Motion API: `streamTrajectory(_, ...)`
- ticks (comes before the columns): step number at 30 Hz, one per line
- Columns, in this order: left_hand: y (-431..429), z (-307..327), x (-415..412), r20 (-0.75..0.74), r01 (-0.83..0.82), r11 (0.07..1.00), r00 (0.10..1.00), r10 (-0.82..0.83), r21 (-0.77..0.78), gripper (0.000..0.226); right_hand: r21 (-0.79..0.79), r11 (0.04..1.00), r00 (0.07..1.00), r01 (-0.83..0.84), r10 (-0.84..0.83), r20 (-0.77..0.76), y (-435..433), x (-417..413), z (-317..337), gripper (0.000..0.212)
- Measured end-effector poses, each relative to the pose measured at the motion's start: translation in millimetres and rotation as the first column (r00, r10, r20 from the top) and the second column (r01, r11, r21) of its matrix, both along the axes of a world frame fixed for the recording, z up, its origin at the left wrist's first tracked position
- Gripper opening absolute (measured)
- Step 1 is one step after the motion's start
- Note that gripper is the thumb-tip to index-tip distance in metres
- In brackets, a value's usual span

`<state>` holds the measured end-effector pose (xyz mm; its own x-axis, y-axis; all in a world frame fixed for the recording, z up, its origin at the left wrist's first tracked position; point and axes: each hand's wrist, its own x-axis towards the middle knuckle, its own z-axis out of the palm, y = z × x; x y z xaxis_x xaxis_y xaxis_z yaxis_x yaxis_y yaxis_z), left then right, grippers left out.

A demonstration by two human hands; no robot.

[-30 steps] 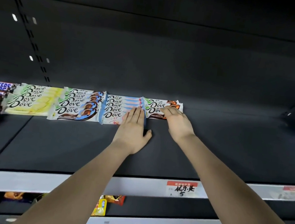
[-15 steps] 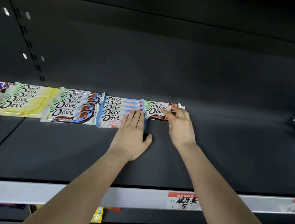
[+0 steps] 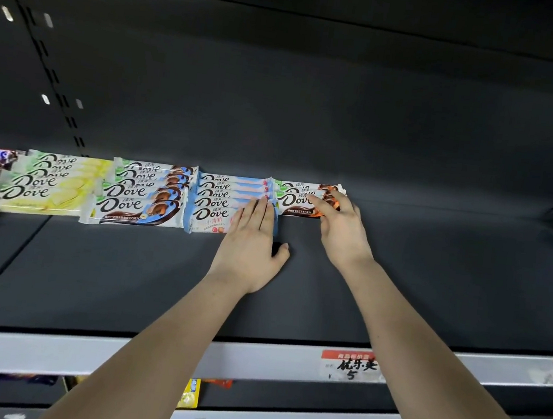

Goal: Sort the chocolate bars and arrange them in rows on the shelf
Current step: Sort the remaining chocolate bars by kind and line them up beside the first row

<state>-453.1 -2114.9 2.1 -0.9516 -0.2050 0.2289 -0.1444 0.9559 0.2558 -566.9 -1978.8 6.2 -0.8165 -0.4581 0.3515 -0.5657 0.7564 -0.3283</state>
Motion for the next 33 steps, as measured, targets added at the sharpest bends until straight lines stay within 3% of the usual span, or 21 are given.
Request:
streamTrajectory(12, 0.6, -1.9, -0.7, -0.005, -0.010, 1.000, 1.000, 0.010, -0.015, 0.073, 0.043, 0.999, 0.999, -0.014, 0.015, -0.037, 0.7, 0.2, -0.5, 0.051)
streamTrajectory(21, 3.7, 5.8, 3.3, 0.020, -0.030, 1.000, 0.999, 0.030, -0.001, 0.078, 0.401, 0.901, 0.975, 0.165, -0.088, -0.202, -10.1, 16.6, 13.6, 0.058)
streamTrajectory(24, -2.1, 11.1, 6.2, 0.019, -0.010, 1.000, 1.000, 0.010, -0.028, 0.078, 0.289, 0.943, 0.985, 0.162, -0.138, -0.102, -24.2, 38.6, 23.7, 0.050)
streamTrajectory(33, -91.2, 45.9, 40.8, 0.021, -0.073, 0.971, 0.997, 0.080, -0.228, 0.069, 0.136, 0.991, 0.999, -0.014, 0.021, -0.046, -95.3, 82.9, 52.5, 0.052)
